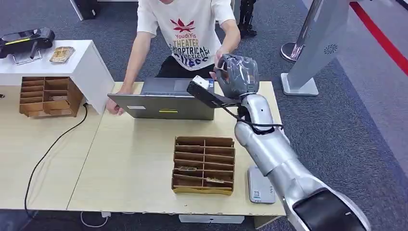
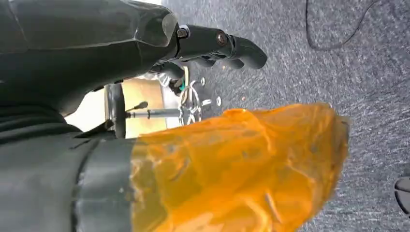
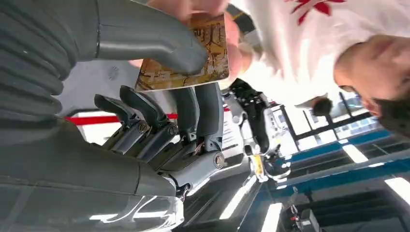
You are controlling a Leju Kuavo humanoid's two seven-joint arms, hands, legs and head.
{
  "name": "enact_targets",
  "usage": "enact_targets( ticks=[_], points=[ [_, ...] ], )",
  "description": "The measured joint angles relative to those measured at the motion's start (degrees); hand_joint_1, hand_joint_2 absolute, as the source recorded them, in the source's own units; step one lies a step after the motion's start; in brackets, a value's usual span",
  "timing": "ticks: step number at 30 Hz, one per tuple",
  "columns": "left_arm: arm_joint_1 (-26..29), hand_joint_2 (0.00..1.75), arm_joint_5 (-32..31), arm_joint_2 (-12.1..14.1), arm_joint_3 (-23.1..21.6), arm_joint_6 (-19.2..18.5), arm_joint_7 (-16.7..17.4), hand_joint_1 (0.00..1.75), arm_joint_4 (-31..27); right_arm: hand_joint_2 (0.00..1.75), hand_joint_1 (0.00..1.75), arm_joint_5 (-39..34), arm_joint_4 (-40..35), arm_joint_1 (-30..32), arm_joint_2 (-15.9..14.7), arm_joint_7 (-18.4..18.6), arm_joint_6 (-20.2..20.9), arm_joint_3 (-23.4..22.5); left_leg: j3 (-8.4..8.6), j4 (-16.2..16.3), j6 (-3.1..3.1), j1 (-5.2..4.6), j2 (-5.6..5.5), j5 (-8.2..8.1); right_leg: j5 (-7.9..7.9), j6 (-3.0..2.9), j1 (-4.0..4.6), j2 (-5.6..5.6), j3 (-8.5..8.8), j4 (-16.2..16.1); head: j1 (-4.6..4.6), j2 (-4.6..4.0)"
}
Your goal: Pass the card to the sensor for recognition and then transmit it.
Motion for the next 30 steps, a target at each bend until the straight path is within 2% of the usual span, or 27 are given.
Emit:
enact_targets(
  ticks=[5, 6, 7, 20, 24, 30],
  points=[
    [-0.1, 0.0, -0.5, 0.0, -0.5, 0.0, 0.1, 0.0, 0.0, 1.75, 1.75, 3.6, 5.3, -1.9, 0.6, 1.0, -1.5, -0.4, 0.0, 0.0, 0.0, 0.0, 0.0, 0.0, 0.0, 0.0, 0.0, -0.01, 0.0, 0.0, 0.0, 0.0],
    [-0.1, 0.0, -0.5, 0.0, -0.7, 0.0, 0.1, 0.0, 0.0, 1.75, 0.8, 4.1, 6.0, -2.1, 0.7, 1.2, -1.6, -0.5, 0.0, 0.0, 0.0, 0.0, 0.0, 0.0, 0.0, 0.0, 0.0, 0.0, 0.0, 0.0, 0.02, 0.0],
    [-0.1, 0.0, -0.5, 0.0, -0.8, 0.0, 0.1, 0.0, 0.0, 1.75, 0.0, 4.7, 6.6, -2.1, 0.7, 1.4, -1.7, -0.6, 0.0, 0.0, 0.0, 0.0, 0.0, 0.0, 0.0, 0.0, 0.0, 0.0, 0.0, 0.0, 0.02, 0.0],
    [-0.1, 0.0, -0.6, 0.0, -1.4, 0.0, 0.2, 0.0, 0.0, 1.75, 0.0, 5.7, 9.6, -2.2, 1.2, 0.3, -4.1, -1.3, 0.0, 0.0, 0.0, 0.0, 0.01, 0.0, 0.0, 0.0, 0.0, 0.0, -0.02, 0.0, 0.0, 0.0],
    [0.0, 0.0, 0.0, 0.0, -1.4, 0.0, 0.2, 0.0, 0.0, 1.75, 0.0, 2.0, 7.2, -0.5, 1.8, -3.0, -6.7, -3.3, -0.01, 0.0, 0.0, 0.0, 0.0, 0.0, 0.0, 0.0, 0.0, 0.01, -0.02, 0.0, 0.0, 0.0],
    [0.1, 0.0, 0.2, 0.0, -1.4, 0.0, 0.2, 0.0, 0.0, 1.75, 0.0, 1.1, 4.6, 1.0, 2.1, -3.7, -6.8, -4.7, -0.01, 0.0, 0.0, 0.0, 0.0, 0.0, 0.0, 0.0, 0.0, 0.0, -0.02, 0.0, 0.0, 0.0]
  ],
)
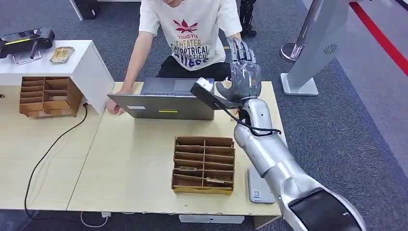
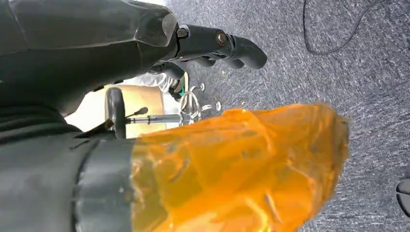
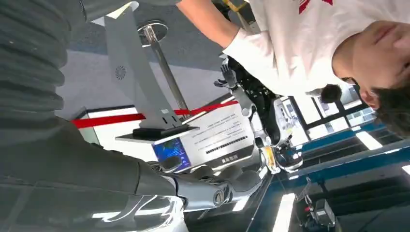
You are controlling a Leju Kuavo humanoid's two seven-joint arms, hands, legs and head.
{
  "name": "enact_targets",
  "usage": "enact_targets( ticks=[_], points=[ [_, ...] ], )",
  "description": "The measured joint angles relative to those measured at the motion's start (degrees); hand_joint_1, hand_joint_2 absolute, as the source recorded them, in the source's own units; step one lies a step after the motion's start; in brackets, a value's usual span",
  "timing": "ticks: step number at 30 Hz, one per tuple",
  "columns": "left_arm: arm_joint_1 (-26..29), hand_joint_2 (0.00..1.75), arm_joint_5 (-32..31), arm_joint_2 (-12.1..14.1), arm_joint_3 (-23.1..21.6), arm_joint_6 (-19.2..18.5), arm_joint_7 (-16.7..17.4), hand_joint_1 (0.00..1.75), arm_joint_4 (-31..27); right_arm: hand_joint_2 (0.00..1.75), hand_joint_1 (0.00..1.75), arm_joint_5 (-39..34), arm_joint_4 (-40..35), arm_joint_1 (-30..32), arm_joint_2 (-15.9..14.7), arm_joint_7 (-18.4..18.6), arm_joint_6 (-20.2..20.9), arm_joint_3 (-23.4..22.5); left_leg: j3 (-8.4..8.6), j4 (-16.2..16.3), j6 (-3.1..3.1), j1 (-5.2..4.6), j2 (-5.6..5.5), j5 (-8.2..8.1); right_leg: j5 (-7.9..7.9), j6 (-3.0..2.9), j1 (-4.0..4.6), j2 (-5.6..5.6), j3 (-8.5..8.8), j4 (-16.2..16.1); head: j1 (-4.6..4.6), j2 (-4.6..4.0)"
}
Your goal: Pass the card to the sensor for recognition and then transmit it.
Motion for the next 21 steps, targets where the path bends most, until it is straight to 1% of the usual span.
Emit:
enact_targets(
  ticks=[1, 2, 3, 5, 7, 8, 11, 13, 14, 15, 16, 17, 18, 21],
  points=[
    [0.0, 0.0, 0.0, 0.0, 0.0, 0.0, 0.0, 0.0, 0.0, 1.75, 0.0, 0.0, -0.3, 0.1, 0.0, 0.0, 0.0, -0.2, 0.0, 0.0, 0.0, 0.0, 0.0, 0.0, 0.0, 0.0, 0.0, 0.0, 0.0, 0.0, 0.02, 0.0],
    [0.0, 0.0, 0.0, 0.0, 0.0, 0.0, 0.0, 0.0, 0.0, 0.0, 0.0, -0.1, -0.4, 0.2, 0.1, 0.0, 0.0, -0.3, 0.0, 0.0, 0.0, 0.0, 0.0, 0.0, 0.0, 0.0, 0.0, 0.0, 0.0, 0.0, 0.0, 0.0],
    [0.0, 0.0, 0.2, 0.0, 0.0, 0.0, 0.0, 0.0, 0.0, 0.0, 0.0, -0.8, -0.7, 0.3, 0.2, -0.6, -0.1, -0.5, 0.0, 0.0, 0.0, 0.0, 0.0, 0.0, 0.0, 0.0, 0.0, 0.0, 0.0, 0.0, 0.0, 0.0],
    [0.0, 0.0, 0.6, 0.0, 0.0, 0.0, 0.0, 0.0, 0.0, 0.0, 0.0, -5.1, -2.6, 1.5, 0.4, -3.9, -0.5, -1.2, 0.0, 0.0, 0.0, 0.0, 0.0, 0.0, 0.0, 0.0, 0.0, 0.0, 0.0, 0.0, 0.02, 0.0],
    [0.2, 0.0, 1.3, 0.0, 0.0, 0.2, -0.2, 0.0, 0.0, 0.0, 0.0, -11.5, -6.8, 4.1, 0.9, -7.2, 0.2, -2.3, 0.0, 0.0, 0.0, 0.0, 0.0, 0.0, 0.0, 0.0, 0.0, 0.0, 0.0, 0.0, 0.0, 0.0],
    [0.3, 0.0, 1.7, 0.0, 0.0, 0.2, -0.3, 0.0, 0.0, 0.0, 0.0, -16.0, -9.9, 5.8, 1.1, -8.9, 1.2, -2.6, 0.0, 0.0, 0.0, 0.0, 0.0, 0.0, -0.01, 0.0, 0.0, 0.0, 0.0, 0.0, 0.0, 0.0],
    [0.3, 0.0, 1.8, 0.0, 0.0, 0.2, -0.3, 0.0, 0.0, 0.0, 0.0, -16.1, -9.9, 6.0, 1.1, -8.9, 1.3, -2.6, 0.0, 0.0, 0.0, 0.01, 0.0, -0.01, -0.01, 0.0, 0.0, 0.0, 0.0, 0.0, 0.0, 0.0],
    [0.4, 0.0, 1.9, 0.0, 0.1, 0.3, -0.3, 0.0, 0.0, 0.0, 0.0, -17.4, -10.9, 6.4, 1.2, -9.3, 1.5, -2.8, 0.0, 0.0, 0.0, 0.01, 0.0, -0.01, -0.01, 0.0, 0.0, 0.0, 0.0, 0.0, 0.0, 0.0],
    [0.4, 0.0, 2.0, 0.0, 0.1, 0.3, -0.3, 0.0, 0.0, 0.0, 0.0, -18.8, -11.9, 7.0, 1.2, -9.8, 1.8, -2.9, 0.0, 0.0, 0.0, 0.01, -0.01, -0.01, -0.02, 0.01, 0.0, -0.01, 0.0, 0.0, 0.0, 0.0],
    [0.5, 0.0, 2.3, 0.0, 0.1, 0.4, -0.4, 0.0, 0.0, 0.0, 0.0, -21.8, -14.1, 8.5, 1.4, -10.8, 2.5, -3.1, -0.01, 0.0, 0.0, 0.01, -0.02, -0.01, -0.04, 0.02, 0.0, -0.01, 0.0, 0.0, 0.02, 0.0],
    [1.1, 0.0, 3.3, 0.0, 0.3, 1.0, -0.9, 0.0, 0.0, 0.0, 0.0, -36.5, -24.7, 14.5, 1.7, -14.4, 6.2, -3.9, -0.05, 0.0, 0.0, 0.0, -0.03, -0.06, -0.07, 0.01, 0.0, -0.02, -0.06, 0.0, 0.02, 0.0],
    [1.5, 0.0, 4.1, 0.0, 0.8, 1.4, -1.2, 0.0, 0.0, 0.0, 0.0, -50.4, -35.7, 21.2, 1.7, -16.2, 11.6, -4.6, -0.08, 0.0, 0.01, 0.0, -0.05, -0.1, -0.09, 0.01, 0.0, -0.04, -0.08, 0.0, 0.02, 0.0],
    [1.7, 0.0, 4.5, 0.0, 1.0, 1.4, -1.3, 0.0, 0.0, 0.0, 0.0, -54.6, -39.2, 23.1, 1.7, -16.3, 14.1, -4.7, -0.09, 0.0, 0.01, 0.0, -0.03, -0.1, -0.09, 0.01, 0.0, -0.01, -0.1, 0.0, 0.02, 0.0],
    [1.7, 0.0, 5.1, 0.0, 1.6, 1.5, -1.4, 0.0, 0.0, 0.0, 0.0, -61.4, -45.6, 28.1, 1.1, -17.4, 19.9, -4.7, -0.08, 0.0, 0.05, 0.0, 0.02, -0.13, -0.09, 0.01, 0.0, 0.0, -0.1, -0.1, 0.02, 0.0]
  ],
)
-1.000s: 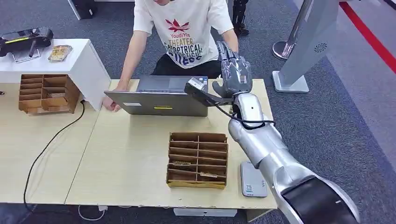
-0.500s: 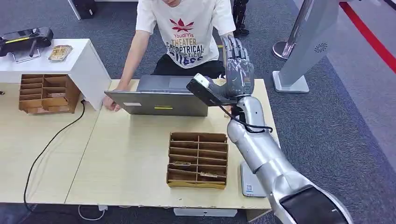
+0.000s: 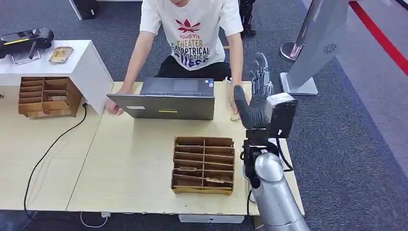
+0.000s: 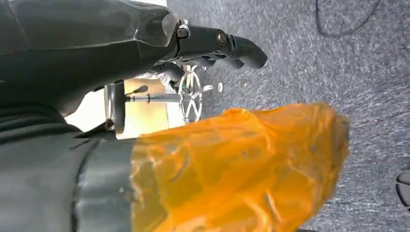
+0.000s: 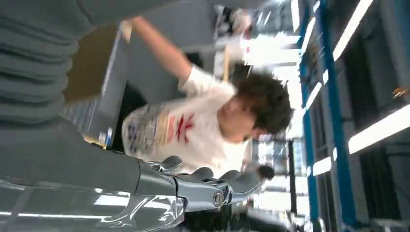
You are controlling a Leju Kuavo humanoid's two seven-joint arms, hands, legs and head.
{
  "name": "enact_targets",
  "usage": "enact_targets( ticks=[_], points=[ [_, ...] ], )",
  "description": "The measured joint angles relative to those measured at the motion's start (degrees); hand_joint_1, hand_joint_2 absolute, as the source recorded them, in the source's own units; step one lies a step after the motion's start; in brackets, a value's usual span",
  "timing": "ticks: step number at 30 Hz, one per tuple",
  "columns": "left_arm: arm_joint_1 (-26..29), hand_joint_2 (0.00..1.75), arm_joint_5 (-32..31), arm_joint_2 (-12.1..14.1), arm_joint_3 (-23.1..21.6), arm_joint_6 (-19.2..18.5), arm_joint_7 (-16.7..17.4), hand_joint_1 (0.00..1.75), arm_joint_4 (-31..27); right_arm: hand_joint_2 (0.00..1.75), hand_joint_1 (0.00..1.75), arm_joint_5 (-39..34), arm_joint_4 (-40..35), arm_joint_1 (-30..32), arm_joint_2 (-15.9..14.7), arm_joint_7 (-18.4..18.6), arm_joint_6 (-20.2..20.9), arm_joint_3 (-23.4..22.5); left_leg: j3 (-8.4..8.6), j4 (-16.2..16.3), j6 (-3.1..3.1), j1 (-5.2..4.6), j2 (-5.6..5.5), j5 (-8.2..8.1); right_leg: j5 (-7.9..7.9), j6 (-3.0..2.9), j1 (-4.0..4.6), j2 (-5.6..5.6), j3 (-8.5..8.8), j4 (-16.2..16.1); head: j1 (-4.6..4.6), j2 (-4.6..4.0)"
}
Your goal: Pass the card to the sensor for recognition and then transmit it.
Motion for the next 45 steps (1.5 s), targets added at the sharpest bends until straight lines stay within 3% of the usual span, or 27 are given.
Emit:
enact_targets(
  ticks=[6, 10, 13, 15, 21, 25, 31, 45],
  points=[
    [0.1, 0.0, 1.4, 0.0, 1.4, 0.3, -0.4, 0.0, 0.0, 0.0, 0.0, -13.7, -8.4, 9.9, -1.9, -2.4, 17.3, 0.2, -0.01, 0.0, 0.0, 0.0, -0.02, 0.0, 0.0, 0.0, 0.0, -0.01, 0.0, 0.0, -0.02, 0.0],
    [0.1, 0.0, 2.2, 0.0, 2.1, 0.3, -0.5, 0.0, 0.0, 0.0, 0.0, -18.4, -10.4, 14.2, -3.2, -3.5, 26.6, 0.8, -0.01, 0.0, 0.0, 0.0, -0.04, 0.0, 0.0, 0.0, 0.0, -0.02, 0.0, 0.0, 0.0, 0.0],
    [0.1, 0.0, 2.9, 0.0, 2.9, 0.3, -0.7, 0.0, 0.0, 0.0, 0.0, -22.8, -11.3, 17.6, -4.5, -4.0, 37.1, 1.9, -0.01, 0.0, 0.02, 0.0, -0.02, -0.02, 0.0, 0.0, 0.0, -0.01, 0.0, 0.0, -0.02, 0.0],
    [0.1, 0.0, 3.2, -0.1, 3.2, 0.2, -0.7, 0.0, 0.0, 0.0, 0.0, -23.4, -11.3, 19.1, -5.3, -4.3, 41.2, 2.5, -0.02, 0.0, 0.02, 0.0, -0.02, -0.02, -0.01, 0.0, 0.0, -0.01, 0.0, 0.0, -0.02, 0.0],
    [0.1, 0.0, 3.3, -0.4, 4.0, 0.2, -0.7, 0.0, 0.0, 0.0, 0.0, -23.8, -11.3, 21.2, -6.7, -4.4, 42.6, 3.2, -0.02, 0.0, 0.03, 0.0, -0.01, -0.02, 0.0, 0.01, 0.0, -0.01, 0.01, 0.0, -0.02, 0.0],
    [0.1, 0.0, 3.3, -0.5, 4.3, -0.1, -0.7, 0.0, 0.0, 0.0, 0.0, -20.3, -10.7, 21.8, -8.2, -4.4, 47.2, 4.2, -0.01, 0.0, 0.03, 0.0, -0.01, -0.01, 0.0, 0.01, 0.0, -0.01, 0.02, 0.0, -0.02, 0.0],
    [0.1, 0.0, 2.2, -0.5, 4.3, -0.2, -0.7, 0.0, 0.0, 0.0, 0.0, -14.1, -5.8, 22.2, -12.2, -10.7, 54.7, 7.7, -0.02, 0.0, 0.03, 0.0, -0.02, -0.02, 0.0, 0.0, 0.0, -0.01, 0.02, 0.0, -0.02, 0.0],
    [0.1, 0.0, 1.4, -0.5, 4.2, -0.2, -0.7, 0.0, 0.0, 0.0, 0.0, -13.1, -1.0, 19.9, -14.3, -11.5, 55.8, 11.6, -0.01, 0.0, 0.03, 0.0, -0.01, -0.01, 0.01, 0.0, 0.0, -0.01, 0.03, 0.0, -0.02, 0.0]
  ],
)
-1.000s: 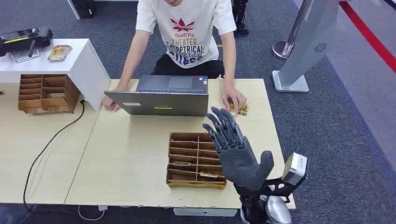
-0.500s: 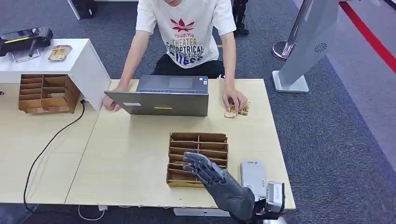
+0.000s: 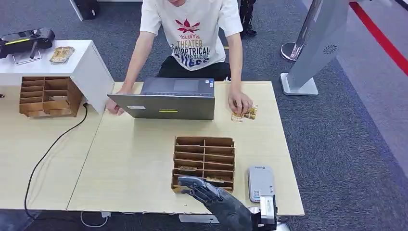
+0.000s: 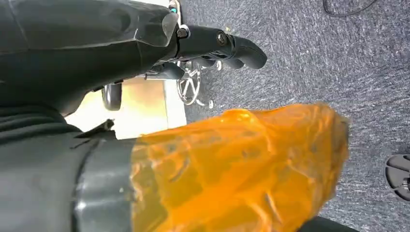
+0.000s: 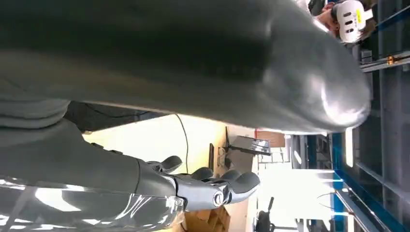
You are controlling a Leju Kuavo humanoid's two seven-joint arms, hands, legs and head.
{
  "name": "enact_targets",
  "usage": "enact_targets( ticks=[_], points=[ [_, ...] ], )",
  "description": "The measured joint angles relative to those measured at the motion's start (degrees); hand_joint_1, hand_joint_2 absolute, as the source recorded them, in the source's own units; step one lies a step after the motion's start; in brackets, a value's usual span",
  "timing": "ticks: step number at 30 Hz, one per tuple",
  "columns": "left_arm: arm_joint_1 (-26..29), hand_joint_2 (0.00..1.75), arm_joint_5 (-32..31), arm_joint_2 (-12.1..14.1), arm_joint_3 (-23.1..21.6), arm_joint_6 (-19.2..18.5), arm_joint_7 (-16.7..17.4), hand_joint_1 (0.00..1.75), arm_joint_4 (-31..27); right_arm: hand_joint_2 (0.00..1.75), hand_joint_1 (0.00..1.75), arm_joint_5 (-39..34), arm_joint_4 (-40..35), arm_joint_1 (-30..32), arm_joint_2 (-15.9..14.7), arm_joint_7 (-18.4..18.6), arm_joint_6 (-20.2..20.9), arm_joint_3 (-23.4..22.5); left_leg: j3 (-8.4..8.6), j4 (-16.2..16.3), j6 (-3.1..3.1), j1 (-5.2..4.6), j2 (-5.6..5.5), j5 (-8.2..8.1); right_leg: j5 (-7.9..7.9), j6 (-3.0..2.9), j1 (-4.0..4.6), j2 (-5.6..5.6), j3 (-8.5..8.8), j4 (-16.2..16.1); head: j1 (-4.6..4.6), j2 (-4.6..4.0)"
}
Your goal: Pass the card to the sensor for recognition and then transmit it.
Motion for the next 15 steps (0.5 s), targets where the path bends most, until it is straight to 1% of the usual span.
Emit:
enact_targets(
  ticks=[9, 15],
  points=[
    [0.0, 0.0, 0.0, 0.0, 0.0, 0.0, 0.0, 0.0, 0.0, 0.0, 0.0, -1.5, 1.2, -1.2, -0.1, 0.2, 0.3, 0.4, 0.0, 0.0, 0.0, 0.0, 0.0, 0.0, 0.0, 0.0, 0.0, 0.0, 0.0, 0.0, 0.0, 0.0],
    [0.0, 0.0, 0.6, 0.0, 0.0, 0.0, -0.6, 0.0, 0.0, 0.0, 0.0, -2.0, 1.3, -1.2, -0.1, 0.2, 0.3, 0.9, 0.0, 0.0, 0.0, 0.0, 0.0, 0.0, 0.0, 0.0, 0.0, 0.0, 0.0, 0.0, 0.0, 0.0]
  ],
)
